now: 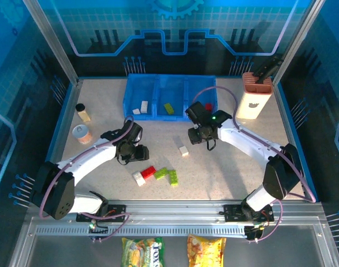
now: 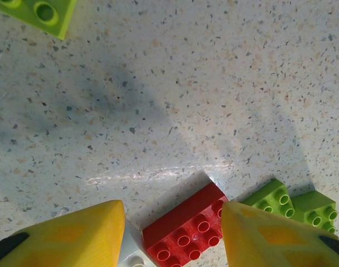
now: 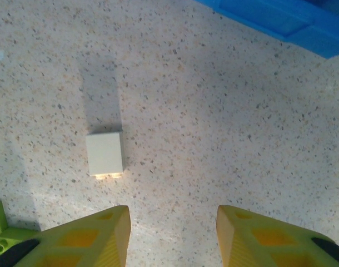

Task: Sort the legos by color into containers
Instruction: Move the legos to the bottom-center of the table.

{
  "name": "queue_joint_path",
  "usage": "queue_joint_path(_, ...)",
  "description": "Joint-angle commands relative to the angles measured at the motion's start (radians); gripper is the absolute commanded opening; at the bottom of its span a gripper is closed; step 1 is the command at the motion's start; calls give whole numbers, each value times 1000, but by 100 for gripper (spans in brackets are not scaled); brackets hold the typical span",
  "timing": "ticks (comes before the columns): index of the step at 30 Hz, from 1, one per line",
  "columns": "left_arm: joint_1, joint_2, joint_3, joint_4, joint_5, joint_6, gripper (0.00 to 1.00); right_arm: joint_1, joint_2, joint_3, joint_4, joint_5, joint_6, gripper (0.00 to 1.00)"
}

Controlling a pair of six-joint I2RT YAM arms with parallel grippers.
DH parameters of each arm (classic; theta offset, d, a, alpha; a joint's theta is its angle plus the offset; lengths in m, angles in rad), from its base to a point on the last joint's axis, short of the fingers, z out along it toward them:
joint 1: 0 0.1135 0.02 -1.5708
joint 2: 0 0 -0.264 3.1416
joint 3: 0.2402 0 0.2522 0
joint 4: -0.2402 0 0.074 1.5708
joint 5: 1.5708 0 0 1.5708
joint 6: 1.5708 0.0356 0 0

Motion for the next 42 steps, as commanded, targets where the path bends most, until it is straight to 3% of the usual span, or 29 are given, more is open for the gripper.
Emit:
queue_joint_path(1,-24,0,-21,13,-18,-55,50,9,-36,-28,-10,-3,24,46)
queue_joint_path(10,-83,45,-32,14,-17,-91,51,9,-39,-56,-5,-8,29,46)
queue_joint_path(20,-184,52,-18,-56,-8,-72,64,9,-46,-65,-3,-11,34,46)
queue_joint_path(28,-280,63,-7,-147,-90,-102,72,10,-49,-66,-3,-15,35,46)
queue_joint_path(42,-289,124,-3,-173,-154,-43,74,11,-51,-59,-8,-22,36,46)
